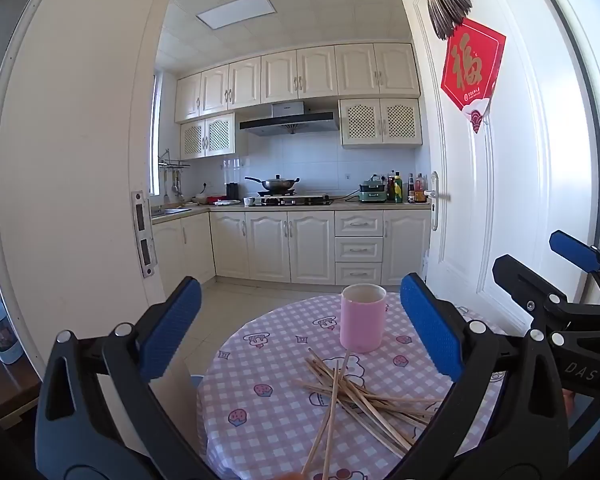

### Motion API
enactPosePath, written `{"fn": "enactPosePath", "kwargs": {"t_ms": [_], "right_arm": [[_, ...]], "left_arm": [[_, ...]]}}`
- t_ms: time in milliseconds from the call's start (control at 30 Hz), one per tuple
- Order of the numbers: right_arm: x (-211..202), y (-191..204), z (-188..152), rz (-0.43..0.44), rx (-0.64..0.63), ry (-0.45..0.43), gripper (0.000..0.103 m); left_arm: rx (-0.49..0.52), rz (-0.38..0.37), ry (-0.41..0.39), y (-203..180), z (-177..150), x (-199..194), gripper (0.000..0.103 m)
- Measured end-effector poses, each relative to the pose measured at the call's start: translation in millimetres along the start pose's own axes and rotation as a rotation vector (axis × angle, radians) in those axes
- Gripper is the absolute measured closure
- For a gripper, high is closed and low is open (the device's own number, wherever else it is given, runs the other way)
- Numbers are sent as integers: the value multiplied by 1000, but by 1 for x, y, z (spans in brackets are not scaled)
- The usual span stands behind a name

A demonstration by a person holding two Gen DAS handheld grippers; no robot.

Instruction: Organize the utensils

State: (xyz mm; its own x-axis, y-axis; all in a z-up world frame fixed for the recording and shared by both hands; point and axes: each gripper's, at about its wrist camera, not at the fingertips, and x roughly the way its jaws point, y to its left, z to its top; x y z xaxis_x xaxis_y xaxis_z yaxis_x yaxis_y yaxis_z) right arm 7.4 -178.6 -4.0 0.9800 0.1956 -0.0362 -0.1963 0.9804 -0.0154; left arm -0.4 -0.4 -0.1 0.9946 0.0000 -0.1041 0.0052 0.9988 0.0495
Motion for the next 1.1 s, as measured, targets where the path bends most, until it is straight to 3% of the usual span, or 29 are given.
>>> {"fn": "enactPosePath", "kwargs": {"t_ms": [1100], "right_arm": [[5, 1, -7, 7, 13, 22, 7]], "left_arm": [[-3, 1, 10, 4, -6, 6, 6]]}}
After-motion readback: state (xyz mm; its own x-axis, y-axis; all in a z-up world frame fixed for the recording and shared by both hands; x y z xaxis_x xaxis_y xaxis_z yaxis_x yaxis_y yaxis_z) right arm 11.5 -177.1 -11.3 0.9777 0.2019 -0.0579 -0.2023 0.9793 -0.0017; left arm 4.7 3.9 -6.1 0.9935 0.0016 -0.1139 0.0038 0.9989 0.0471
